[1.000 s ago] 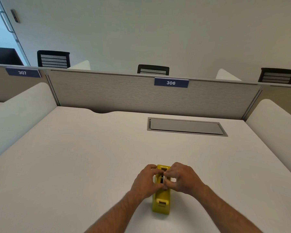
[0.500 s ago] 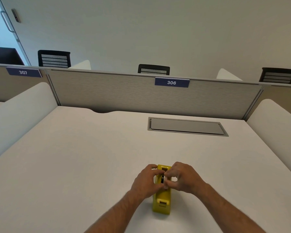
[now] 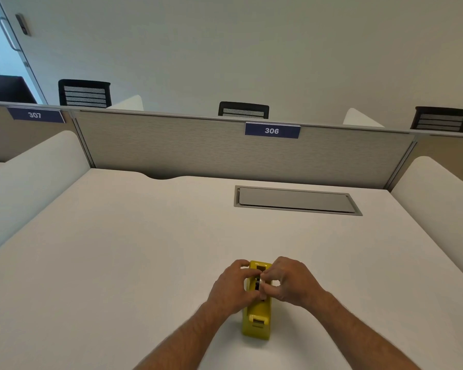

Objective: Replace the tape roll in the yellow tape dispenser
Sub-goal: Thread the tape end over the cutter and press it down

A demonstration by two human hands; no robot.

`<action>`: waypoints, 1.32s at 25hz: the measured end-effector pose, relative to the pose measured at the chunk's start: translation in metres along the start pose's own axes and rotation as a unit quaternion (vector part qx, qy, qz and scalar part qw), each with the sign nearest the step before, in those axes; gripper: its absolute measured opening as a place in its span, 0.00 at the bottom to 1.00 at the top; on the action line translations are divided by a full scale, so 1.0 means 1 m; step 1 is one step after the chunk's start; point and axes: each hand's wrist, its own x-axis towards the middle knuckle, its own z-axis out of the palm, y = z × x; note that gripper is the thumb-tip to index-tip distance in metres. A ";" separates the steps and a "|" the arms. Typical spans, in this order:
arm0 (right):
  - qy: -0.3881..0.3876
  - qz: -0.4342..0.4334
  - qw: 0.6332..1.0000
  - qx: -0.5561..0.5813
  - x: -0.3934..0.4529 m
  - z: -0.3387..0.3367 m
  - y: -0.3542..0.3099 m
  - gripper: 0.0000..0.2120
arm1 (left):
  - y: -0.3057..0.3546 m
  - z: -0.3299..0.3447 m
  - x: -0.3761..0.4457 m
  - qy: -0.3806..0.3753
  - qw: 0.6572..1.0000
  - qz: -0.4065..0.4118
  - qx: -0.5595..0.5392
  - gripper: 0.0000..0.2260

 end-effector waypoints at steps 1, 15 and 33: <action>0.001 0.002 1.000 0.002 0.000 0.000 0.000 0.10 | 0.000 0.000 0.000 0.000 1.000 -0.001 0.000 0.28; 0.023 0.041 0.998 0.051 -0.002 0.006 -0.003 0.12 | -0.001 -0.001 -0.002 -0.001 1.000 0.007 0.019 0.26; 0.001 0.099 0.986 0.136 0.000 0.003 -0.006 0.05 | 0.002 -0.002 0.001 0.000 1.000 0.001 0.008 0.26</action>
